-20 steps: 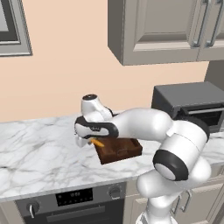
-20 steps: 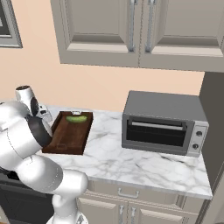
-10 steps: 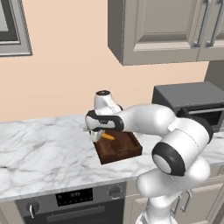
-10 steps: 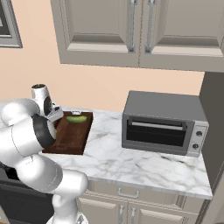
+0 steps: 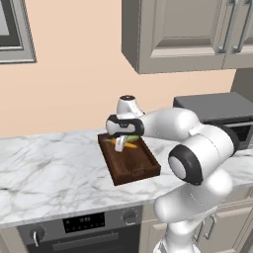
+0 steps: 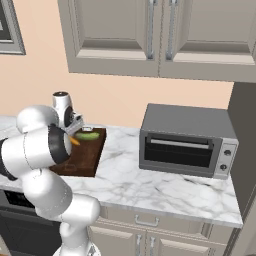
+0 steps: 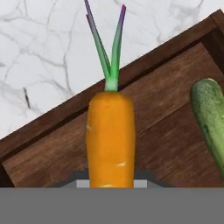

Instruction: Place the two vegetables and bowl onto the tray for setting up a vegetable dip station.

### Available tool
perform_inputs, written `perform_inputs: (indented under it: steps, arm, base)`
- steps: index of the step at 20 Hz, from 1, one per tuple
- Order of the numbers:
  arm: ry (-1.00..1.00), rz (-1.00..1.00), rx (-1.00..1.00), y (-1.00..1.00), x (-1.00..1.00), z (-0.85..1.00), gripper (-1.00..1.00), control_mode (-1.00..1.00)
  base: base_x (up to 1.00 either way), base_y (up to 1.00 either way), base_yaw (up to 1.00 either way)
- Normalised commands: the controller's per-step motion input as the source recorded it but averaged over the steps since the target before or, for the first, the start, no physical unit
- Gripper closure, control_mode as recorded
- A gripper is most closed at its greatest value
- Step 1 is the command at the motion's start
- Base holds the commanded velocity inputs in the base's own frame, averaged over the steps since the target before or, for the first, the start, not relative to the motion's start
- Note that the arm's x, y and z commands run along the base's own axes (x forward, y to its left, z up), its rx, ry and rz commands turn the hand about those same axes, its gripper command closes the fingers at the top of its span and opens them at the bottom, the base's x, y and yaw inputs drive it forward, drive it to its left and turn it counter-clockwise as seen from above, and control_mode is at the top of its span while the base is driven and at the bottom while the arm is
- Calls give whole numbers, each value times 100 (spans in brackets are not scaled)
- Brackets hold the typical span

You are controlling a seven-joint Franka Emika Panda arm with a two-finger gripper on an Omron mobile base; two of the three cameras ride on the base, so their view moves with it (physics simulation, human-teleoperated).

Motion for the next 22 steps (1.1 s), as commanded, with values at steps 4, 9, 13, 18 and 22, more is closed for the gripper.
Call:
perform_inputs:
  steps: [4,9,13,18,22]
  arm:
    - [0,13,0,-33,47,0,100,-100]
    - [0,11,-3,-22,44,0,100,-100]
    - [0,9,-7,-8,41,0,100,-100]
    - [0,7,-5,0,19,-9,100,-100]
    - [0,8,-3,0,7,-27,100,-100]
  base:
    - [0,0,0]
    - [0,0,0]
    - [0,0,0]
    - [0,0,0]
    - [0,0,0]
